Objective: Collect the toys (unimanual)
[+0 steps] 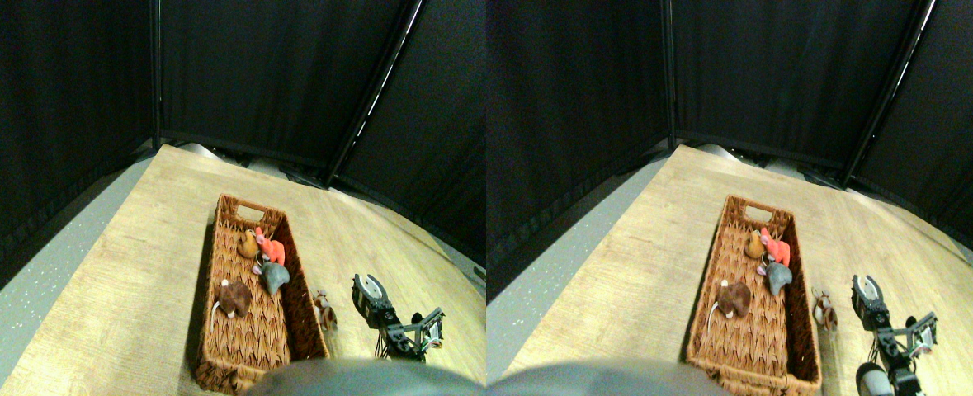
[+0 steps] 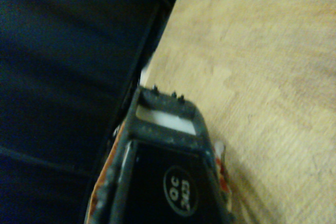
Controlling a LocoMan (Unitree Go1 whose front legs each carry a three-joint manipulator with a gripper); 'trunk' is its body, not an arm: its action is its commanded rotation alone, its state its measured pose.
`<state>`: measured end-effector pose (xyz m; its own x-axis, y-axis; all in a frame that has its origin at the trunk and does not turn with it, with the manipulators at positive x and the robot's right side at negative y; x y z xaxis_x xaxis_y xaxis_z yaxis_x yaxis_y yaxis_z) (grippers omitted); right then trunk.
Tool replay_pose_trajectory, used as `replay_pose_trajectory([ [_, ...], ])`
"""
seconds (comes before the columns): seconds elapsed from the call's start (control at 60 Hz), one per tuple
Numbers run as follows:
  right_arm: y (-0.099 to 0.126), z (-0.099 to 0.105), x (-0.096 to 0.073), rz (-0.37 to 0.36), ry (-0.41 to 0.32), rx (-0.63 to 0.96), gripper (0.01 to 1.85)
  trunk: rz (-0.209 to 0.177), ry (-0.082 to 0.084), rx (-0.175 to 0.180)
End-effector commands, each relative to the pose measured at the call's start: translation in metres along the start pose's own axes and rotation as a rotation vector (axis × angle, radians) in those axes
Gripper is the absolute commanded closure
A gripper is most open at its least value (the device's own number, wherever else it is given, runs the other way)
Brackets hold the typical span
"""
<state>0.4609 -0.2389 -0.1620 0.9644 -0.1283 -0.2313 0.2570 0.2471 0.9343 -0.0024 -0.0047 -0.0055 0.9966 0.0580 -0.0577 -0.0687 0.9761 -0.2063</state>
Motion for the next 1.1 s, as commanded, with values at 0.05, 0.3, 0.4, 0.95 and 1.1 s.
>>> replay_pose_trajectory([
  [0.05, 0.0, 0.003, 0.001, 0.02, -0.011, 0.001, 1.44, 0.016, 0.01, -0.038],
  [0.3, -0.001, -0.001, -0.004, -0.005, 0.015, 0.012, 1.41, 0.025, 0.008, -0.054],
  [0.4, -0.008, -0.004, -0.002, -0.043, 0.047, 0.045, 1.44, 0.034, 0.011, -0.061],
  [0.95, -0.013, -0.026, -0.001, -0.132, 0.109, 0.054, 1.25, 0.055, 0.012, -0.087],
  [1.1, -0.013, -0.028, 0.001, -0.146, 0.114, 0.049, 1.18, 0.06, 0.015, -0.089],
])
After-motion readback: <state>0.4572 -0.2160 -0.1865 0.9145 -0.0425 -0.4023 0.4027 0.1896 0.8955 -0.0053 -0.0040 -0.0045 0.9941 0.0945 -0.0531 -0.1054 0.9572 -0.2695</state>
